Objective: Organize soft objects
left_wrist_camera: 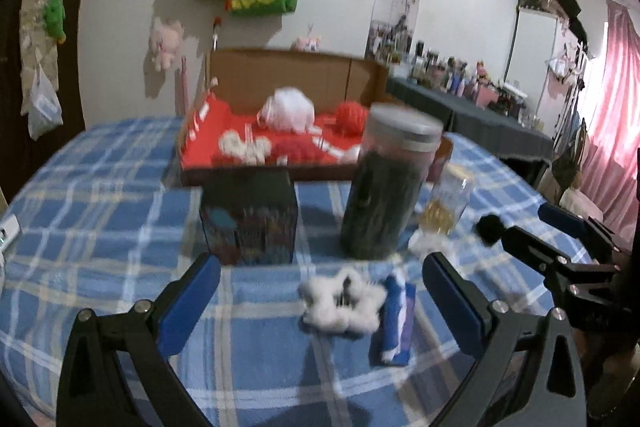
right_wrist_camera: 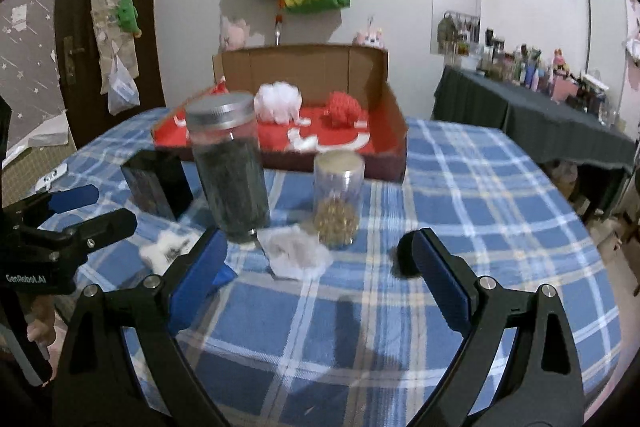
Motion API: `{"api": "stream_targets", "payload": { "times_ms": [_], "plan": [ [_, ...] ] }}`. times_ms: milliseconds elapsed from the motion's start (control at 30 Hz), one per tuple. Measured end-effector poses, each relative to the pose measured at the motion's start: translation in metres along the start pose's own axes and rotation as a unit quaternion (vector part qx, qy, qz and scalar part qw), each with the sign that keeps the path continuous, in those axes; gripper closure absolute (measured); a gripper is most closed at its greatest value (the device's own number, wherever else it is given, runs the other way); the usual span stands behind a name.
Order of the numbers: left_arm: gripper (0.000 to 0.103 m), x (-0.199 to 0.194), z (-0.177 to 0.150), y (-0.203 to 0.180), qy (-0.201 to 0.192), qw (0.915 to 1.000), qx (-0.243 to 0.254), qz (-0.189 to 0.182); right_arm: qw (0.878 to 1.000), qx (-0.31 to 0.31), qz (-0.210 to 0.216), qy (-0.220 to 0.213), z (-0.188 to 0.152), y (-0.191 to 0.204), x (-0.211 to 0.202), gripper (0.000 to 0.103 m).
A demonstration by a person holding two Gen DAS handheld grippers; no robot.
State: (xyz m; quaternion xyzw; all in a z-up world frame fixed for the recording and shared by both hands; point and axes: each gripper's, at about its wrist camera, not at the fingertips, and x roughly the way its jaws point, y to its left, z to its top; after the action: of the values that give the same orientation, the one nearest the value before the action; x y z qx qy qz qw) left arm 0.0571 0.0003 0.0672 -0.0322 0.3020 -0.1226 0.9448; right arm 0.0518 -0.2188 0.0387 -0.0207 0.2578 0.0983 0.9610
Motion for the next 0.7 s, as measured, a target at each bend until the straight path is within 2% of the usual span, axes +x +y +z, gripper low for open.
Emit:
{"api": "stream_targets", "payload": {
  "times_ms": [233, 467, 533, 633, 700],
  "plan": [
    [0.0, 0.028, -0.009, 0.006, 0.055, 0.9984, -0.013, -0.008, 0.998, 0.008, 0.031, 0.051, -0.003, -0.005, 0.029, 0.008],
    [0.0, 0.051, -0.009, 0.008, 0.105, 0.9938, -0.006, -0.036, 0.993, 0.005, 0.052, 0.107, 0.0, -0.01, 0.065, 0.009],
    [0.0, 0.056, -0.01, 0.01, 0.117, 0.9922, -0.01, -0.042, 0.992, -0.004, 0.053, 0.114, -0.001, -0.008, 0.072, 0.011],
    [0.0, 0.058, -0.011, 0.008, 0.119, 0.992, -0.001, -0.041, 0.99, -0.014, 0.056, 0.128, -0.001, -0.003, 0.079, 0.023],
    [0.001, 0.059, -0.01, 0.006, 0.12, 0.9919, 0.01, -0.041, 0.989, -0.017, 0.06, 0.132, 0.0, 0.0, 0.082, 0.027]
  ]
}}
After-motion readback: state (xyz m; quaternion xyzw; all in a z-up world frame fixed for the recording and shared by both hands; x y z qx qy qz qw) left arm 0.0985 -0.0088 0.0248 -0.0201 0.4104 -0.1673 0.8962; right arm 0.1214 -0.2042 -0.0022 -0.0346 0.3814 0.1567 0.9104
